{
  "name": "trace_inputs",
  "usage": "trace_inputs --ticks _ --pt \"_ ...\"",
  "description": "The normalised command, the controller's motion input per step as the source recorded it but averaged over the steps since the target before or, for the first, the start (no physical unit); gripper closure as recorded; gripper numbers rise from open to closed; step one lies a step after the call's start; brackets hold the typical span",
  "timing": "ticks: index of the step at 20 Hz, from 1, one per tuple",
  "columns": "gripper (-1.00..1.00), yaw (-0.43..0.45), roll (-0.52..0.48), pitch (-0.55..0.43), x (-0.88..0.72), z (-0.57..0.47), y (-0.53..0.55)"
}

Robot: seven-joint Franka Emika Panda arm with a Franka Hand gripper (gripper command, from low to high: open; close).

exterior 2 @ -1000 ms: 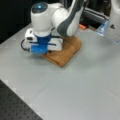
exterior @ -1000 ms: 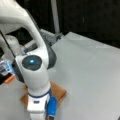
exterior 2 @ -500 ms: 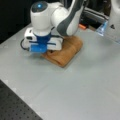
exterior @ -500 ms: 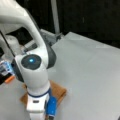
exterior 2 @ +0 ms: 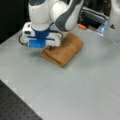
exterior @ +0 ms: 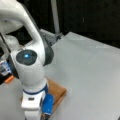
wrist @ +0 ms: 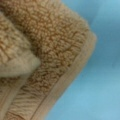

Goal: Folding a towel twice

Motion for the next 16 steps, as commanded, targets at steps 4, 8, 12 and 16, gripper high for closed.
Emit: trace_inputs --ticks 4,8,12,16 --pt "-1.0 0.076 -0.062 0.215 0.0 0.38 -0.12" --pt "-1.0 -0.018 -0.046 0.163 -0.09 0.4 -0.01" --pt "-1.0 -0.093 0.042 0.102 -0.13 0.27 0.11" --pt "-1.0 -0.194 0.205 0.034 -0.18 0.14 0.25"
